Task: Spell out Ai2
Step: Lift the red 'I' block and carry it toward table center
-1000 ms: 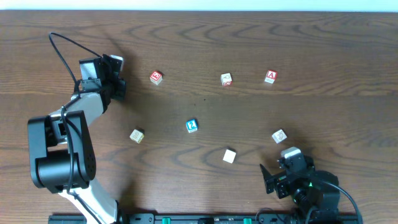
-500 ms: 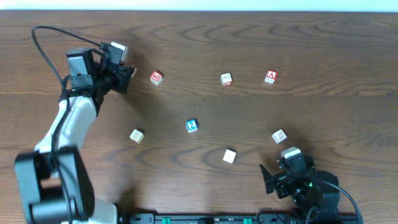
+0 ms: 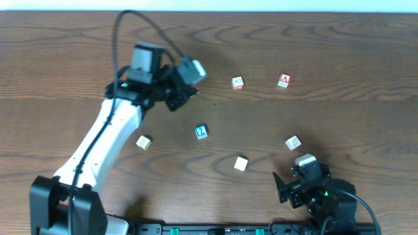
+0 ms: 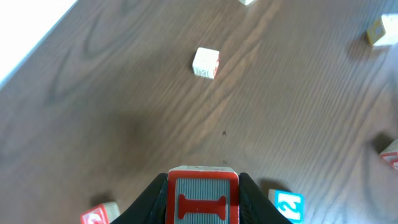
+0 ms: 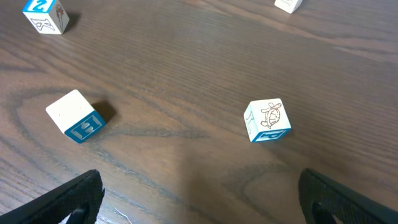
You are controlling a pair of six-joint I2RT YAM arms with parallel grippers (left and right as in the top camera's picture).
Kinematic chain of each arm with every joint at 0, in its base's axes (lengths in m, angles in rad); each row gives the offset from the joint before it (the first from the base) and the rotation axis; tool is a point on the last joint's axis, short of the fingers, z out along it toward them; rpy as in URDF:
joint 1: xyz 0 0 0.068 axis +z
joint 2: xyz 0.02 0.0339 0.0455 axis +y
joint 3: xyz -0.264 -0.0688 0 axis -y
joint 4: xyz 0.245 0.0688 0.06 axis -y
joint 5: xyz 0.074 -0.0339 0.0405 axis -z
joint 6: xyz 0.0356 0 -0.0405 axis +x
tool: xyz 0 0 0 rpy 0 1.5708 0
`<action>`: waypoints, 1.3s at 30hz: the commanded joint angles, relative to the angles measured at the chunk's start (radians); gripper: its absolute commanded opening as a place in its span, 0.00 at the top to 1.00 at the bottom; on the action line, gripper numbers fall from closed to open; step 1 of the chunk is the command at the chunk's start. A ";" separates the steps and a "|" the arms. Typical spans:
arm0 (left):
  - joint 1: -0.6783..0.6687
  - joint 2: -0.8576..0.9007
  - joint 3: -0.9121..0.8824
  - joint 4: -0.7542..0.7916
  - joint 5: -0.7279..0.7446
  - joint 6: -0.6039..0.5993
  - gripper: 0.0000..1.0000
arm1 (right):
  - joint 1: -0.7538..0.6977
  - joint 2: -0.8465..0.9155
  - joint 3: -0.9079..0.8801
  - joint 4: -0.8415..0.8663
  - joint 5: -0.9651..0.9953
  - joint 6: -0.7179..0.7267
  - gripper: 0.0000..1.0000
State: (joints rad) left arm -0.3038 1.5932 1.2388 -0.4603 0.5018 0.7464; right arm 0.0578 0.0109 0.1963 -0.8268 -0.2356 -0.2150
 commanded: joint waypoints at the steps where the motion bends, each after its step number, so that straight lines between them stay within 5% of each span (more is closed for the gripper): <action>1: -0.045 0.059 0.089 -0.025 -0.125 0.166 0.95 | -0.010 -0.005 -0.012 -0.003 -0.011 0.012 0.01; 21: -0.064 0.457 0.318 -0.014 -0.096 0.463 0.95 | -0.010 -0.005 -0.012 -0.003 -0.012 0.012 0.01; 39: -0.163 0.473 0.318 -0.148 -0.045 0.541 0.95 | -0.010 -0.005 -0.012 -0.003 -0.011 0.012 0.01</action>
State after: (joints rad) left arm -0.4740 2.0583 1.5372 -0.6052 0.4255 1.2781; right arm 0.0578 0.0109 0.1963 -0.8268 -0.2356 -0.2150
